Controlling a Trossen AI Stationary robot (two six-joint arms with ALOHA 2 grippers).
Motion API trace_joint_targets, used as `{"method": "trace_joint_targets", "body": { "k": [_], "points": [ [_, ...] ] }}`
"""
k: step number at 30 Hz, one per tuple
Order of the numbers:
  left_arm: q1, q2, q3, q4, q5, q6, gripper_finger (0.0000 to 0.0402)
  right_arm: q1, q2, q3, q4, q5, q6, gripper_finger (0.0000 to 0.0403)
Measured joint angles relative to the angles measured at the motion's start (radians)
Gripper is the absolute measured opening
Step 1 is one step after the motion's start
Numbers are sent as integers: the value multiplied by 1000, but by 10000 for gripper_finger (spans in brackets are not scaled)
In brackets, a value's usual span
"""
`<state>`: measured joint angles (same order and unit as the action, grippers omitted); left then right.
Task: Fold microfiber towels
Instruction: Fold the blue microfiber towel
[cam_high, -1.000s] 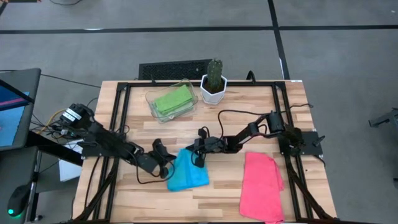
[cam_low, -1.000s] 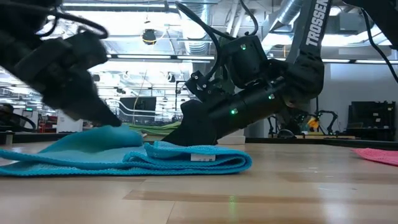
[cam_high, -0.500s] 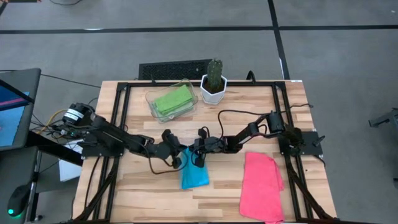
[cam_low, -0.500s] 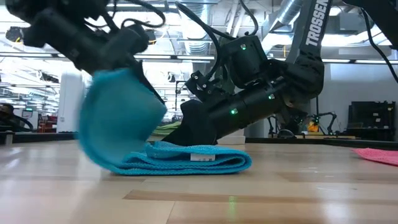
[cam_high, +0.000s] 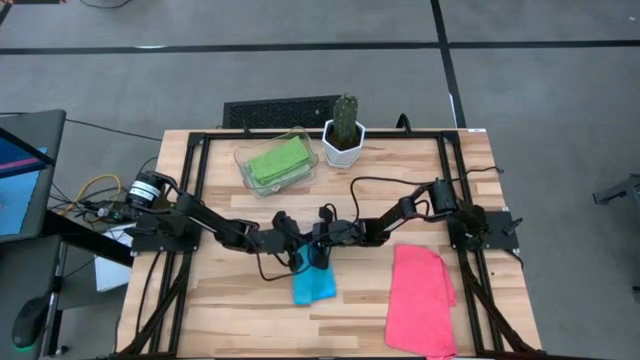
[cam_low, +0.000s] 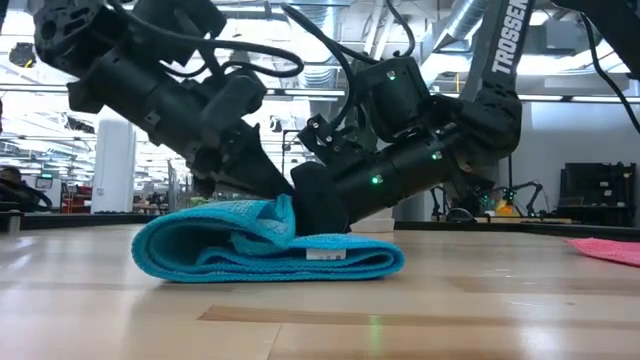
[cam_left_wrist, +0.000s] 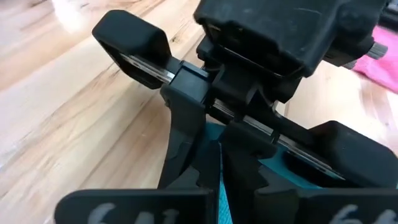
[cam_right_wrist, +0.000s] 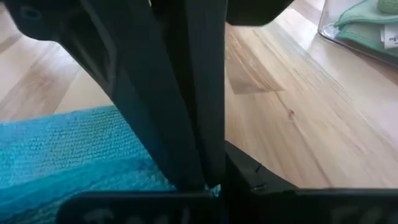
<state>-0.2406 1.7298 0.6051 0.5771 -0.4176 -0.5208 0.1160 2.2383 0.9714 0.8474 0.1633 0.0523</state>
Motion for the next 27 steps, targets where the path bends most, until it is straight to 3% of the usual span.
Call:
{"method": "trace_joint_targets", "body": {
  "k": [8, 17, 27],
  "points": [
    [-2, 3, 40, -71, -46, 15, 2, 8, -10, -2, -8, 1, 5, 22],
    [-1, -2, 46, -50, -78, 19, 2, 6, -124, -5, -176, 49, -18, 69],
    [0, 0, 49, -7, -100, 55, 2, 12, -237, -30, -333, 48, -23, 77]
  ]
}}
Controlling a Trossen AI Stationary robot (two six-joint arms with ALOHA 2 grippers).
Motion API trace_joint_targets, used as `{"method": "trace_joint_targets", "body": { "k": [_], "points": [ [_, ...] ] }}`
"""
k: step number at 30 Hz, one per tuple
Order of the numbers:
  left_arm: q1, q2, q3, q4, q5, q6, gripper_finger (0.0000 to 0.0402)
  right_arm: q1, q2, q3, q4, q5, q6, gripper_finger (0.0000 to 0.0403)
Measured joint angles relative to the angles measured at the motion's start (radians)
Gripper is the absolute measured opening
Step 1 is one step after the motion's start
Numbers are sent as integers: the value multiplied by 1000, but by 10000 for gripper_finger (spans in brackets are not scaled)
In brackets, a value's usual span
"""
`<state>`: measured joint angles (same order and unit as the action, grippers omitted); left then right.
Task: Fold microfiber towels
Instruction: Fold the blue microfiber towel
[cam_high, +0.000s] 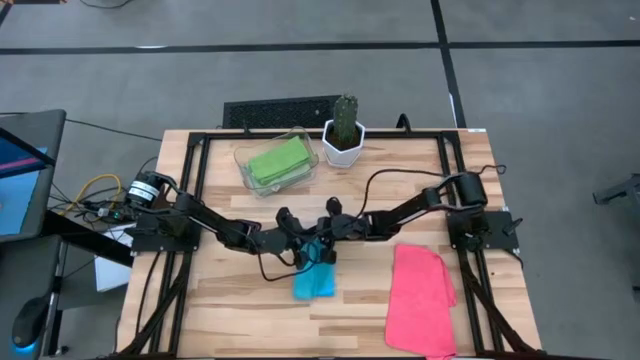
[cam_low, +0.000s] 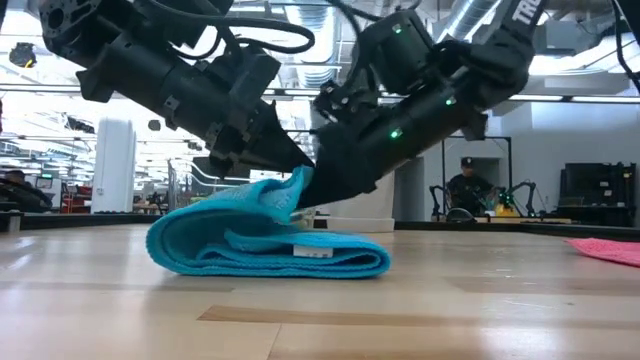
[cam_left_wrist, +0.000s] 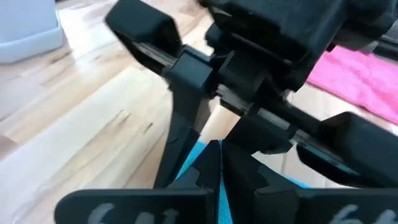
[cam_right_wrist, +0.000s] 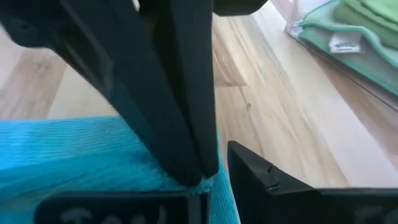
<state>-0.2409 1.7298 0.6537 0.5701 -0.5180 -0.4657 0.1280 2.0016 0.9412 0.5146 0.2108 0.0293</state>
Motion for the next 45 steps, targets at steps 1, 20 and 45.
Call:
{"method": "trace_joint_targets", "body": {
  "k": [1, 20, 45],
  "points": [
    [0, 0, 0, 1, -6, 0, 2, 0, -14, -14, 4, -1, 7, 77],
    [18, 10, -6, 67, -11, -12, 2, 192, -135, -245, 91, 133, 190, 55],
    [23, 8, -6, 104, 15, -33, 2, 249, -35, -247, 259, 255, 152, 9]
  ]
}}
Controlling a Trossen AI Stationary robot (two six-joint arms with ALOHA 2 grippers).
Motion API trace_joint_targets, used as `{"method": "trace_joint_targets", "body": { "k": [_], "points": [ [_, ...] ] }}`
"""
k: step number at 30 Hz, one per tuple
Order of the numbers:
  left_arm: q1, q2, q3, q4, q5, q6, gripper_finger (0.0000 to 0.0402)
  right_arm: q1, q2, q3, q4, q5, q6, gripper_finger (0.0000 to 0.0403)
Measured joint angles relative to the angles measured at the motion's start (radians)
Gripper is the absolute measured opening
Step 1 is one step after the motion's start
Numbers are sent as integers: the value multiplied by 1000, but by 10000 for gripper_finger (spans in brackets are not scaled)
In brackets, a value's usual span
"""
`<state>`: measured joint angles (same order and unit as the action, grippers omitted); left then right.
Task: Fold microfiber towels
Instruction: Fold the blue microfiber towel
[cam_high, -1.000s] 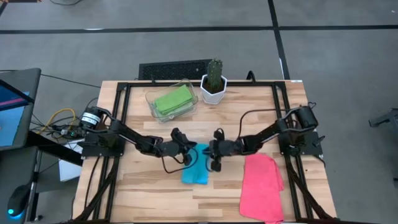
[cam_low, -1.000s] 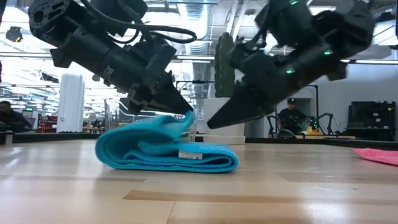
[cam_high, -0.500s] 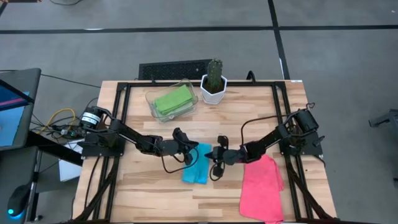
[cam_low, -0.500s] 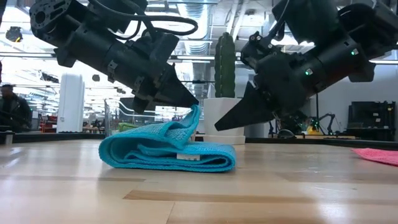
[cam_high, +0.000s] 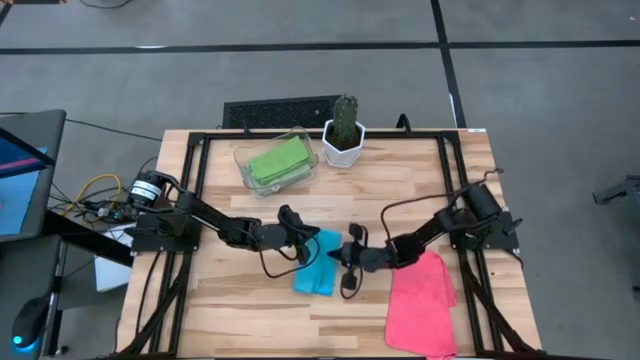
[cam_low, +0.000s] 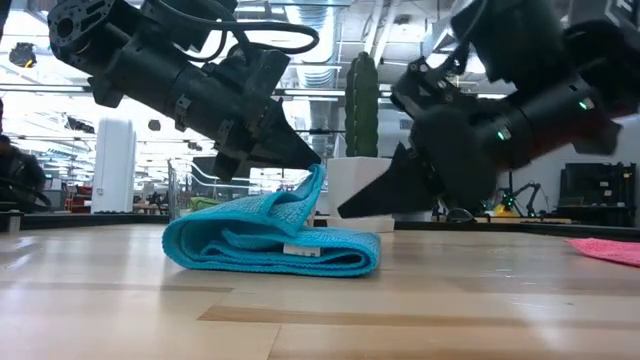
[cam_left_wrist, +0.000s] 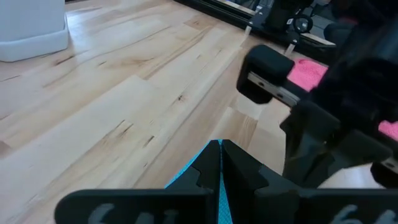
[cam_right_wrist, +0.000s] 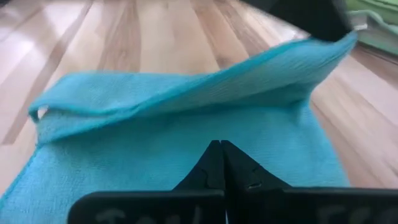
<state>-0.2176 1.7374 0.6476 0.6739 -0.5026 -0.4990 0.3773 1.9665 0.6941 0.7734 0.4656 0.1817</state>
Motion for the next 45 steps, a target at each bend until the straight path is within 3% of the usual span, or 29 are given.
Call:
{"method": "trace_joint_targets", "body": {
  "k": [5, 12, 45],
  "points": [
    [0, 0, 0, 4, -1, 2, 2, 33, 53, 0, 83, 55, 4, 15],
    [0, -1, 1, 16, -2, 5, 2, 32, 138, 0, 161, 44, 35, 12],
    [10, 235, 203, -28, 21, 47, 2, 7, 142, 13, 133, 1, 57, 15]
  ]
}}
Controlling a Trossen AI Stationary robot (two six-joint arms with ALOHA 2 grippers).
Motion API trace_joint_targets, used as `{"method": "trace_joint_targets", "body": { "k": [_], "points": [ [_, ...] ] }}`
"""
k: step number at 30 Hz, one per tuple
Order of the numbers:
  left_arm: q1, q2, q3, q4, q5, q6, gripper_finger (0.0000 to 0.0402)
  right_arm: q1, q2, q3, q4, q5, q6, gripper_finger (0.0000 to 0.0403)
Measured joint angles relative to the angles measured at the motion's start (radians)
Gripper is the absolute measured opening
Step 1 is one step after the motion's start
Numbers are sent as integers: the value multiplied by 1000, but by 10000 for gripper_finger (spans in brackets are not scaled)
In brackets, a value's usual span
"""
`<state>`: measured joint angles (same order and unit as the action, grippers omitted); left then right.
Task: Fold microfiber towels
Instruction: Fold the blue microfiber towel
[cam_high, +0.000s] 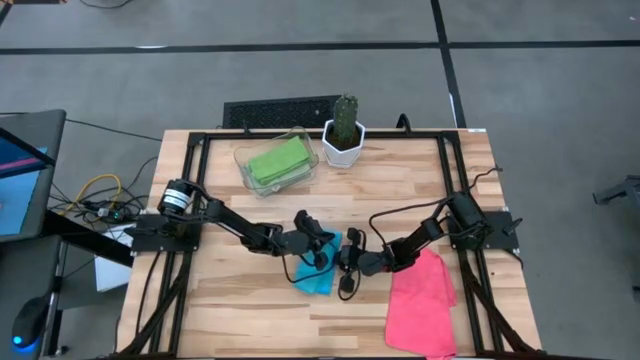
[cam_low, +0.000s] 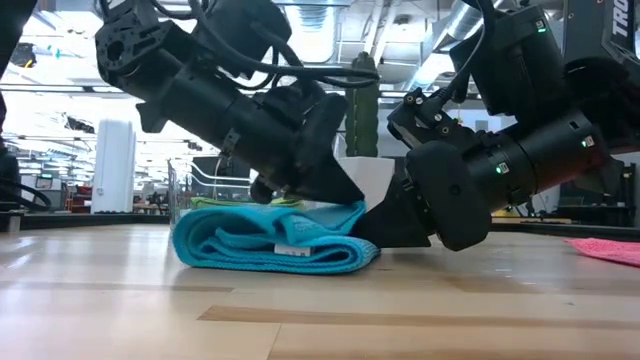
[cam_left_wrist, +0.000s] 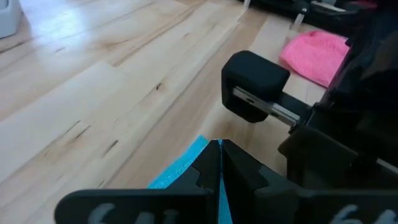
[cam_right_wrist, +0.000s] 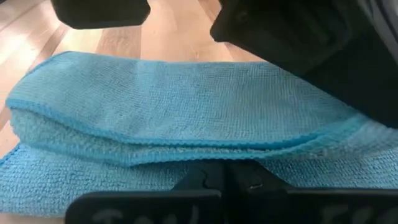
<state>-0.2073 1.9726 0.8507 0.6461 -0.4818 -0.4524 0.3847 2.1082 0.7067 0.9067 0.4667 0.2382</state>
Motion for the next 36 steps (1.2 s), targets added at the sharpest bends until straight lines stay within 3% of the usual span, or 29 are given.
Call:
{"method": "trace_joint_targets", "body": {
  "k": [11, 14, 25, 31, 34, 36],
  "points": [
    [4, 43, 25, 15, -32, -15, 9, 0, 0, -1, 0, -5, 1, 17],
    [4, 43, 24, 49, -68, -15, 30, 0, 0, -1, 0, -13, 1, 16],
    [6, 38, 24, 76, 17, -6, 126, 0, 0, -1, -3, -18, 1, 17],
    [-2, -125, 24, 34, 101, 101, 140, 0, 0, -1, -5, -19, 0, 24],
    [-29, -253, 25, -82, 87, 156, 134, 0, 0, -1, -6, -19, 0, 22],
    [-63, -332, 27, -223, 23, 160, 119, 0, 0, -1, -6, -19, 0, 19]
  ]
}}
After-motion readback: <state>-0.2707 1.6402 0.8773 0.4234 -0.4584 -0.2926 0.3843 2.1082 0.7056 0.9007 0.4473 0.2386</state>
